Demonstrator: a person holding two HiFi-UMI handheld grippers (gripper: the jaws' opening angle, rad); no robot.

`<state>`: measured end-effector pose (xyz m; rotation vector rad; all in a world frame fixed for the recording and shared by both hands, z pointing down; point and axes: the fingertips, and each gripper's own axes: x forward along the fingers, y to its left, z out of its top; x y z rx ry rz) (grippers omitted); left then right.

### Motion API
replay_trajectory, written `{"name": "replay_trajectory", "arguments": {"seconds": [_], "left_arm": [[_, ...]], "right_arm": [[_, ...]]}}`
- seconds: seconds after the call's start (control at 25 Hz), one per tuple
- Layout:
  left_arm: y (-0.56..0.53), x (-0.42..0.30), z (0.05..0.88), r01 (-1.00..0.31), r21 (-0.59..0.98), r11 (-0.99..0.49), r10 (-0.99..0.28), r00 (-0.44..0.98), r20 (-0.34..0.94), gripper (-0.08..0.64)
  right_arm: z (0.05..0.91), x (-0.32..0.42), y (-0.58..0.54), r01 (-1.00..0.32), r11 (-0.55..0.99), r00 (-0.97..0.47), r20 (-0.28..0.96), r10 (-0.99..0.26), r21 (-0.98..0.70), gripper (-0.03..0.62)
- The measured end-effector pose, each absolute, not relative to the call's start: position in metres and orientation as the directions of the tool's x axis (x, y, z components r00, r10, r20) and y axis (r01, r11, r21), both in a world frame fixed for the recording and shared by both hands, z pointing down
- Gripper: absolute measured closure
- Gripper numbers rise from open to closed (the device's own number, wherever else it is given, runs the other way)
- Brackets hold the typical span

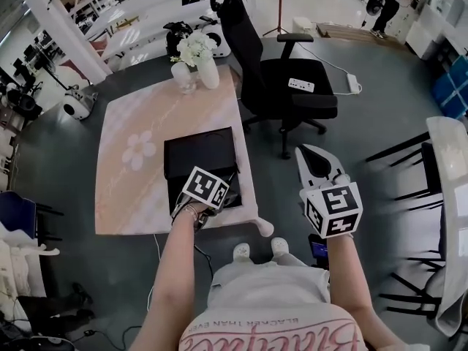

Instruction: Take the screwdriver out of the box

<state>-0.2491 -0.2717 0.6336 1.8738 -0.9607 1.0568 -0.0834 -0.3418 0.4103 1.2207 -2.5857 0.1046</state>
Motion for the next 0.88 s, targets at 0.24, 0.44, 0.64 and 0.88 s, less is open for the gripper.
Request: {"name": "replay_trajectory", "arguments": {"seconds": [0.24,0.44,0.64,0.88], "left_arm": [[-0.276,-0.251,0.653,-0.878,0.218,-0.427,-0.172,0.316,0.933,0.227],[-0.280,-0.253,0.669,-0.893,0.152,-0.424,-0.182,0.249,0.951,0.284],[-0.282,-0.257,0.675,-0.897,0.116,-0.426,-0.198,0.218,0.956,0.359],[-0.283,-0.254,0.671,-0.887,0.134,-0.441,-0.224,0.254,0.941,0.477]], "right_arm": [[0.420,-0.078,-0.348,-0.778,0.627,-0.588,0.299,-0.751,0.045,0.586],[0.420,-0.071,-0.353,-0.788,0.614,-0.575,0.301,-0.761,0.048,0.586],[0.418,-0.065,-0.357,-0.794,0.605,-0.564,0.301,-0.769,0.058,0.586],[0.417,-0.065,-0.357,-0.793,0.607,-0.565,0.303,-0.768,0.060,0.586]]}}
